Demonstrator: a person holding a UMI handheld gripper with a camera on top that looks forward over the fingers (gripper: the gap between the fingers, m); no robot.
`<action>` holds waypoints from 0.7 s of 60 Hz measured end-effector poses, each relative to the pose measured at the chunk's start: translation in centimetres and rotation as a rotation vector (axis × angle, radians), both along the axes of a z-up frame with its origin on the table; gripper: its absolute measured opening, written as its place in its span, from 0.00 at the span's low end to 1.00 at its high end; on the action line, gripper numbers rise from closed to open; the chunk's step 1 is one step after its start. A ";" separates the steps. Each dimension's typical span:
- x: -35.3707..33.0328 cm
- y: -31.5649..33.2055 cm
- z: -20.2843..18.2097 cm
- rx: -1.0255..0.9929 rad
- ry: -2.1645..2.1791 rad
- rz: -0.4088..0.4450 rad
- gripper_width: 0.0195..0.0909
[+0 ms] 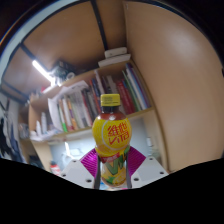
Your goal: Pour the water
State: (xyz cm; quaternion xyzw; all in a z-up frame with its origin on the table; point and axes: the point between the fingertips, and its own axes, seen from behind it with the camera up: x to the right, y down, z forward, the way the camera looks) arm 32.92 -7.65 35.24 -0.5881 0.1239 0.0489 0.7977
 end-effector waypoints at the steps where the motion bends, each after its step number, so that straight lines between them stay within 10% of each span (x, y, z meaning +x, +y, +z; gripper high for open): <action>1: 1.0 0.2 -0.4 -0.017 -0.018 -0.026 0.23; 23: 10.2 3.1 -22.0 -0.365 -0.194 -0.166 0.25; 42: 11.0 4.2 -27.5 -0.465 -0.156 -0.138 0.25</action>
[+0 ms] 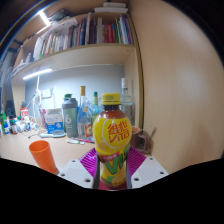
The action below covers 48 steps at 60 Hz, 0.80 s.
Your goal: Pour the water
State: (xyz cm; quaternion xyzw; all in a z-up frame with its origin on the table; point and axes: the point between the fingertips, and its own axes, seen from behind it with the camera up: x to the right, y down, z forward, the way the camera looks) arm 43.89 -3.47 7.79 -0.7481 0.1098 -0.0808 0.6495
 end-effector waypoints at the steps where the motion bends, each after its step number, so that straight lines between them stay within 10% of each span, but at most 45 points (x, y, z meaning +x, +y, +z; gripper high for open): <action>1: 0.0 -0.1 0.0 -0.003 0.001 0.000 0.25; 10: 0.0 -0.4 0.1 -0.017 -0.009 -0.011 0.51; 17: -0.1 -1.2 -1.8 -0.117 0.030 -0.038 0.93; 48: -5.9 -16.3 3.2 -0.039 -0.012 -0.098 0.91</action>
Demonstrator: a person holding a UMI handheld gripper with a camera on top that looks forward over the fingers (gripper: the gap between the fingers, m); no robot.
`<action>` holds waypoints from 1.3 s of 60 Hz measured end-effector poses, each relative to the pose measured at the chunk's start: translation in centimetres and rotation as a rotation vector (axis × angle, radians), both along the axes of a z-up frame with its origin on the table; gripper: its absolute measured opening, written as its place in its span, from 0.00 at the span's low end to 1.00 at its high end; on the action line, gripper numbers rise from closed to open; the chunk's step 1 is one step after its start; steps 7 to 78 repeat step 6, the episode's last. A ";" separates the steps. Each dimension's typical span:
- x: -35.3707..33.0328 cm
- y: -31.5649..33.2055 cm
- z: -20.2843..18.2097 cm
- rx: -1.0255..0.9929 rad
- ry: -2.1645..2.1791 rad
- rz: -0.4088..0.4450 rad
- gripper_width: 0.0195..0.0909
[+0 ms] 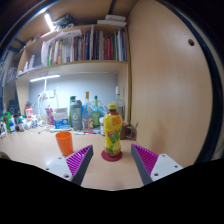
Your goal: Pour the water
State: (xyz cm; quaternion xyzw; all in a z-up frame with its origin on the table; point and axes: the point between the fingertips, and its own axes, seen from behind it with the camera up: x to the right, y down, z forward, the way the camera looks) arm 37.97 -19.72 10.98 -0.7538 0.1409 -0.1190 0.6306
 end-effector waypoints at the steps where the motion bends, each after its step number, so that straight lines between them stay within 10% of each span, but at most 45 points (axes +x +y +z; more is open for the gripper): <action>1: -0.4 -0.6 0.1 0.006 0.005 0.001 0.91; 78: -2.2 -3.1 0.5 0.025 0.018 0.022 0.92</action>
